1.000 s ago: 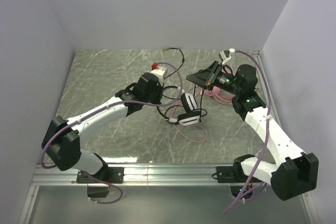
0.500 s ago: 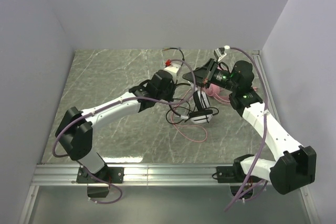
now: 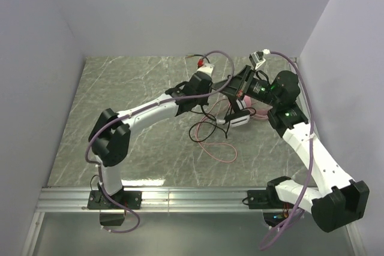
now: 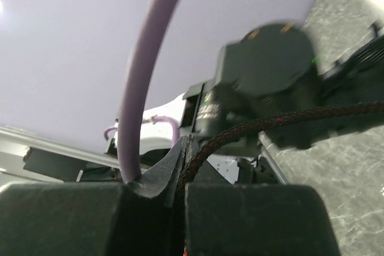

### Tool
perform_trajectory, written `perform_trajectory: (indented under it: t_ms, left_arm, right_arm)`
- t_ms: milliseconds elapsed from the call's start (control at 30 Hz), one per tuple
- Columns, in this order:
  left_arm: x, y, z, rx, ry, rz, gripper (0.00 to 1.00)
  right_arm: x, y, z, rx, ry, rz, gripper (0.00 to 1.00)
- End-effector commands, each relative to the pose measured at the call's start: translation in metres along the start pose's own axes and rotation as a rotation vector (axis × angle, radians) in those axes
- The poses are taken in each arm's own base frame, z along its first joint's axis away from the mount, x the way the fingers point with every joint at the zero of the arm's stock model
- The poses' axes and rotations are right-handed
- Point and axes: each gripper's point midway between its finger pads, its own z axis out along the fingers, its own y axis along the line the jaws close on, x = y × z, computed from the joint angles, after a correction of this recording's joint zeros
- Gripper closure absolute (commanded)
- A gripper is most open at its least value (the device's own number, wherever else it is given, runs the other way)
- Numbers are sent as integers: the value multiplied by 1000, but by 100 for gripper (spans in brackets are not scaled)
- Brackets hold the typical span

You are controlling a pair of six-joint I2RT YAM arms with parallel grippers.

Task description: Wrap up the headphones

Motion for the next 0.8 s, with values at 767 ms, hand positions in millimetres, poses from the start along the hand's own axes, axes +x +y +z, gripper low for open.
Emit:
perform_trajectory:
  t_ms: [767]
  left_arm:
    - [-181, 59, -43, -66, -313, -484, 100]
  right_arm:
    - [84, -47, -13, 113, 122, -153, 100]
